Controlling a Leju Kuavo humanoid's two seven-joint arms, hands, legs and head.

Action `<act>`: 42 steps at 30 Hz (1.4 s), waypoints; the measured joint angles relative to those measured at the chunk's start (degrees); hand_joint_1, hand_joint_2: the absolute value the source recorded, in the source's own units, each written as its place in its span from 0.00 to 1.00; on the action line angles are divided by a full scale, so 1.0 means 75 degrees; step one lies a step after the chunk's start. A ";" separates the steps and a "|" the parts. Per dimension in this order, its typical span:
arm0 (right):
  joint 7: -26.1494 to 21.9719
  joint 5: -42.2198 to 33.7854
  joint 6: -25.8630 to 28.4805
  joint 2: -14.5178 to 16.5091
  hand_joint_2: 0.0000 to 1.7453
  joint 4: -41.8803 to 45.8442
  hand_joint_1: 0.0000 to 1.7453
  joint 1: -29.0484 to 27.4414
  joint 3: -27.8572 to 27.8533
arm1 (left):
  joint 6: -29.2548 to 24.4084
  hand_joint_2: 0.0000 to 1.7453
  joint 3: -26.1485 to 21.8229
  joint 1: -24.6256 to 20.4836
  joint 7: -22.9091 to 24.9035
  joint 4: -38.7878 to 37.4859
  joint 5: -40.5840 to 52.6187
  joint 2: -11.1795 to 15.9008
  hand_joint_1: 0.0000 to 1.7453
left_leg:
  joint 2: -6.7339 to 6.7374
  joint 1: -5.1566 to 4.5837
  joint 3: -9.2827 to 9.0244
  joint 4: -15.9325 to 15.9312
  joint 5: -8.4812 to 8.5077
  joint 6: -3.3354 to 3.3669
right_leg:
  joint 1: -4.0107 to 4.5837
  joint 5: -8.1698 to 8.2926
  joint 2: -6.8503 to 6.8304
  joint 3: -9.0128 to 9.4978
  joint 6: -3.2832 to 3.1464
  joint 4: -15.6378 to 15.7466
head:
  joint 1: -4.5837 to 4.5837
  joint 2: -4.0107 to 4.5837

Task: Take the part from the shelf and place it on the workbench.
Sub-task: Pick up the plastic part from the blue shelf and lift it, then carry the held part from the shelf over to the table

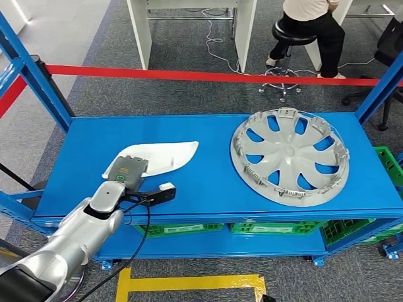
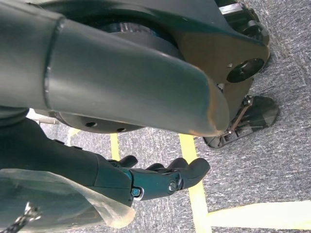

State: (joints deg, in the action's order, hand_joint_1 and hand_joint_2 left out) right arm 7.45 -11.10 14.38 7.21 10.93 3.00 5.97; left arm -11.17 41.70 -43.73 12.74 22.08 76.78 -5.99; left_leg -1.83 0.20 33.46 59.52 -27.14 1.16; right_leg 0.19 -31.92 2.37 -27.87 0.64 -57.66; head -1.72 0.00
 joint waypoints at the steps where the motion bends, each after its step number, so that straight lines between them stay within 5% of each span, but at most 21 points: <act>1: -0.0009 0.0000 0.0001 0.0000 0.00 0.0000 0.00 0.0000 0.0000 | -0.0111 1.00 0.0000 0.0016 -0.0021 0.0000 0.0023 0.0007 1.00 | 0.0000 0.0000 0.0000 0.0000 0.0000 0.0000 | 0.0000 0.0000 0.0000 -0.0001 0.0000 0.0000 | -0.0001 0.0000; 6: -0.0042 0.0033 0.0012 -0.0007 0.00 -0.0001 0.00 -0.0003 0.0000 | -0.1701 1.00 -0.0033 0.0227 -0.0380 0.0000 0.0294 0.0097 1.00 | 0.0000 0.0000 0.0003 0.0000 0.0001 -0.0002 | 0.0000 0.0000 0.0001 -0.0007 0.0000 -0.0001 | -0.0001 0.0000; 12: -0.0120 0.0184 0.0057 -0.0027 0.00 -0.0008 0.00 -0.0004 0.0004 | -0.3607 1.00 -0.0070 0.0317 -0.0088 0.0069 0.1132 0.0170 1.00 | 0.0000 0.0000 0.0005 0.0000 0.0001 -0.0003 | -0.0001 -0.0001 0.0002 -0.0011 -0.0001 -0.0001 | 0.0000 0.0000; 18: -0.0320 0.0131 0.0167 -0.0049 0.00 -0.0012 0.00 -0.0014 0.0009 | -0.3670 1.00 -0.0736 0.0684 -0.0961 0.1428 0.1023 0.0240 1.00 | 0.0001 0.0000 0.0006 0.0000 0.0001 -0.0003 | -0.0001 0.0000 0.0003 -0.0013 -0.0001 -0.0001 | 0.0000 0.0000; 26: -0.1413 0.0107 0.0360 -0.0052 0.00 -0.0012 0.00 -0.0043 0.0006 | -0.3670 1.00 -0.2146 0.1484 -0.2389 0.3654 0.0450 0.0093 1.00 | 0.0002 0.0000 0.0006 0.0000 0.0001 -0.0003 | -0.0002 -0.0001 0.0006 -0.0014 -0.0001 -0.0001 | 0.0001 0.0000; 31: -0.2460 0.0124 0.1288 -0.0052 0.00 -0.0012 0.00 -0.0056 -0.0013 | -0.3670 1.00 -0.3226 0.2582 -0.4770 0.5312 -0.1627 -0.0451 1.00 | 0.0003 -0.0001 0.0009 0.0000 -0.0001 -0.0002 | -0.0003 -0.0002 0.0009 -0.0018 0.0000 0.0000 | 0.0000 0.0000; 37: -0.2959 -0.0026 0.1494 -0.0055 0.00 -0.0012 0.00 -0.0068 -0.0096 | -0.3659 1.00 -0.3832 0.3669 -0.6416 0.6911 -0.3816 -0.1017 1.00 | 0.0003 -0.0001 0.0012 -0.0002 -0.0003 0.0000 | -0.0002 -0.0002 0.0008 -0.0023 0.0000 0.0002 | -0.0001 0.0000; 42: -0.3463 -0.0254 0.1217 -0.0059 0.00 -0.0009 0.00 -0.0126 -0.0380 | -0.3646 1.00 -0.3418 0.4634 -0.6365 0.8289 -0.6094 -0.0801 1.00 | -0.0004 -0.0010 0.0012 0.0007 -0.0008 0.0003 | -0.0007 -0.0003 -0.0005 -0.0059 0.0002 0.0008 | 0.0001 0.0000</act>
State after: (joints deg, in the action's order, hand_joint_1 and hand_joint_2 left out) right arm -18.52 -13.01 23.51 6.77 10.86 2.05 3.11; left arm -38.51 16.07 -8.97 -34.99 84.25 31.07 -12.01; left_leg -1.86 0.12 33.54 59.57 -27.21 1.18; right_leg 0.13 -31.94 2.33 -28.32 0.65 -57.60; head -1.71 0.00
